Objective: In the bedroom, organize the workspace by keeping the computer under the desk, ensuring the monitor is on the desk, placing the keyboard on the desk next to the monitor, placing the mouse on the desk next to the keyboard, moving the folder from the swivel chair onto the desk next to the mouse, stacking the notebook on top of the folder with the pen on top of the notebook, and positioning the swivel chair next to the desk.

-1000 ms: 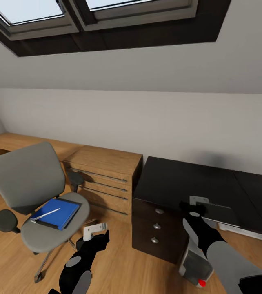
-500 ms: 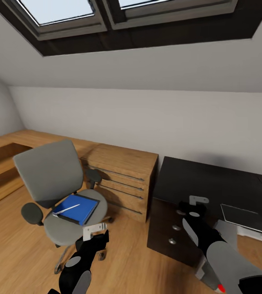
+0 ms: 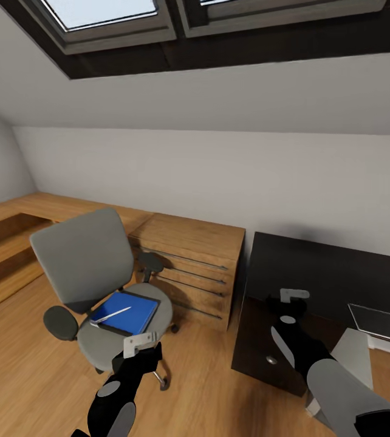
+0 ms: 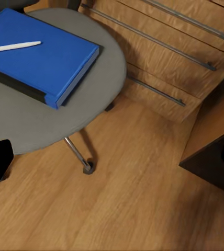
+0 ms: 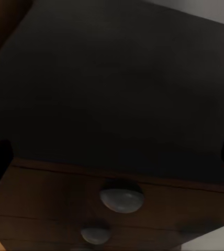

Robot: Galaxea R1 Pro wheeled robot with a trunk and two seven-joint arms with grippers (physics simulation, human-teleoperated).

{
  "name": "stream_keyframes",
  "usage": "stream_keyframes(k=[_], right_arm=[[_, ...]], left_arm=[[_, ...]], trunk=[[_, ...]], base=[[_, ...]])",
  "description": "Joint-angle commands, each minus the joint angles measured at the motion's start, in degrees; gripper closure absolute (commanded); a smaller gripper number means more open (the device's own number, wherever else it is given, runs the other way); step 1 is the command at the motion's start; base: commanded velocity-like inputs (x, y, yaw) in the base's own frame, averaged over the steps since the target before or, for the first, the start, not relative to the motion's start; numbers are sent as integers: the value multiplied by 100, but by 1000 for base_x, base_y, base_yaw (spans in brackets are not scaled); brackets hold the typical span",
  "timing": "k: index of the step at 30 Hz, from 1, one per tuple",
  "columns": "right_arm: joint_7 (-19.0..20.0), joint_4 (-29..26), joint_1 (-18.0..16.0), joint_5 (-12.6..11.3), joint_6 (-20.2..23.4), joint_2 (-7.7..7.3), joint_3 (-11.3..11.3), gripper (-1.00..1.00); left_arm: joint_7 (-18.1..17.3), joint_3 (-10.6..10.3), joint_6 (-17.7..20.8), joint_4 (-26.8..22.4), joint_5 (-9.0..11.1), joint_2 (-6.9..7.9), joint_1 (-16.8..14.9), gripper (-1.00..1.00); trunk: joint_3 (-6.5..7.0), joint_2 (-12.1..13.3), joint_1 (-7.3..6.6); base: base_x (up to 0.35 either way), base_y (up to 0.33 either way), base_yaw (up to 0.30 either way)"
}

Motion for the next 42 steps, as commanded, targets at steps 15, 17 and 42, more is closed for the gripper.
stream_keyframes(k=[15,17,42], right_arm=[[-46,7,-4,-31,-16,97,47,-100],[-47,8,-4,-31,-16,98,47,-100],[-47,33,-4,-23,-18,199,54,-100]], left_arm=[[56,-8,13,0,53,1,-5,-100],[56,-8,13,0,55,1,-5,-100],[473,3,7,8,63,1,-5,-100]], trunk=[[-9,-4,1],[-9,-4,1],[-9,-4,1]], base=[[4,5,146],[0,0,256],[0,0,269]])
